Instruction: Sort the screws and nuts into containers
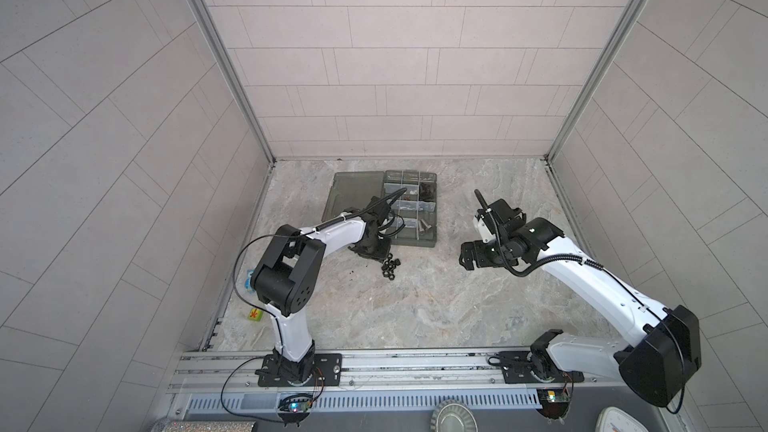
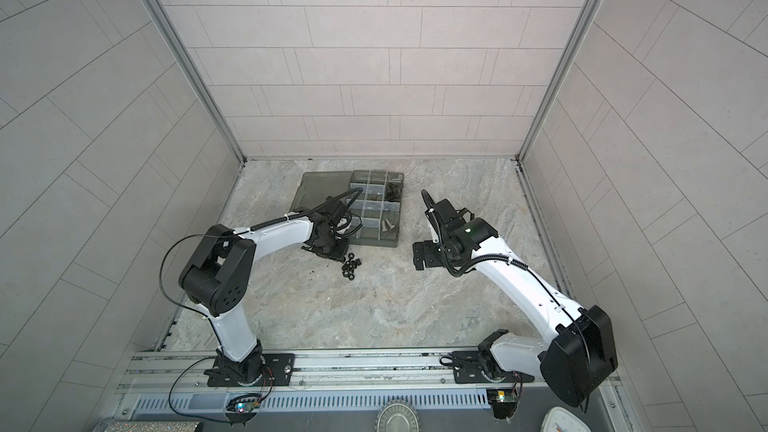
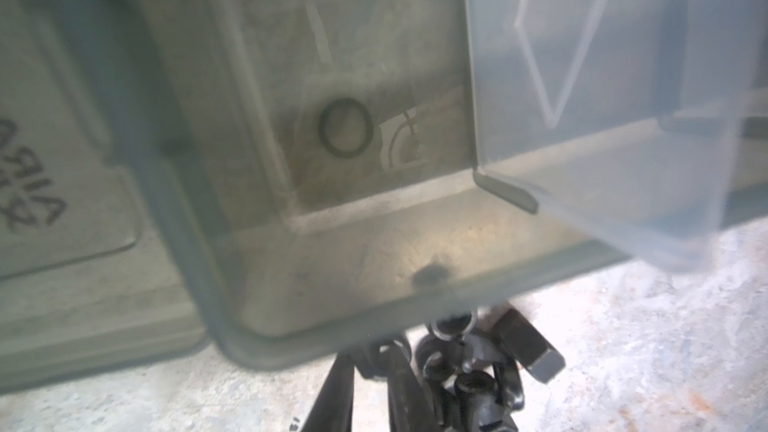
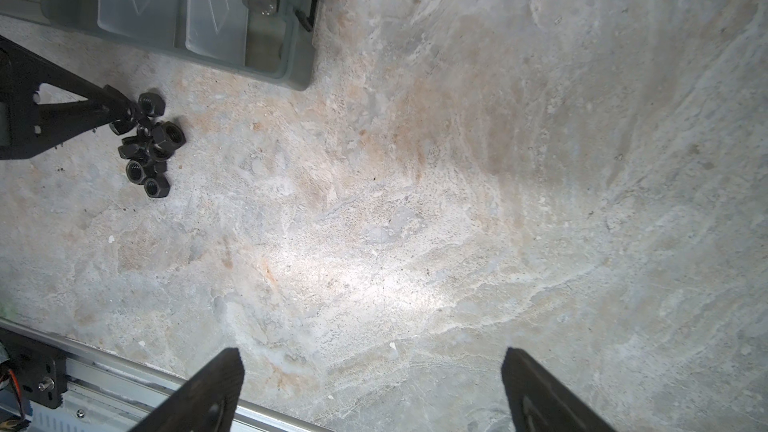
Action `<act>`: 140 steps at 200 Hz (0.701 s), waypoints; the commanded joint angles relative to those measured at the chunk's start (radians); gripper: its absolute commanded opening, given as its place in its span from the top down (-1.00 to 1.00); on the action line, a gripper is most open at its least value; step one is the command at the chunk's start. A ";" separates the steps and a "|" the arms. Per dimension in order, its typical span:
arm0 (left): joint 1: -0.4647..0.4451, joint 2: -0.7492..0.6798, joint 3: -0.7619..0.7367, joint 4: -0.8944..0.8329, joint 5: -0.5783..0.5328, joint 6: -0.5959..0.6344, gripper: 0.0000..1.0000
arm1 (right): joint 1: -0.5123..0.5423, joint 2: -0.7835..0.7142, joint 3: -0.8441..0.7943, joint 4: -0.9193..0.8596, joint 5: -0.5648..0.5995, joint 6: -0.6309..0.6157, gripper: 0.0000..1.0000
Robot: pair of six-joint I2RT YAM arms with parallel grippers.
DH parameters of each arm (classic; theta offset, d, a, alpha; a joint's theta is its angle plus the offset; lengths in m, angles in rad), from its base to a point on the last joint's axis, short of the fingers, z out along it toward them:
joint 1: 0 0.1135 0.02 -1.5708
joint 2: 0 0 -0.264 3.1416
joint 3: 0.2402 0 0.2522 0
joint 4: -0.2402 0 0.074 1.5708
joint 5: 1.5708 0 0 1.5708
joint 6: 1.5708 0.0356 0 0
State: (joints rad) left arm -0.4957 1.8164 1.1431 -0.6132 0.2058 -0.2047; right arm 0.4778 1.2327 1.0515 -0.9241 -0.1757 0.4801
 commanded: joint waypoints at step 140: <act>0.001 -0.005 0.074 -0.064 -0.020 0.003 0.36 | 0.006 -0.012 -0.013 -0.009 0.017 -0.006 -0.97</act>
State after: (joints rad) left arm -0.4957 1.7996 1.1900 -0.6632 0.1951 -0.2043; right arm 0.4778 1.2327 1.0466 -0.9241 -0.1757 0.4789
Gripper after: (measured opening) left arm 0.320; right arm 0.986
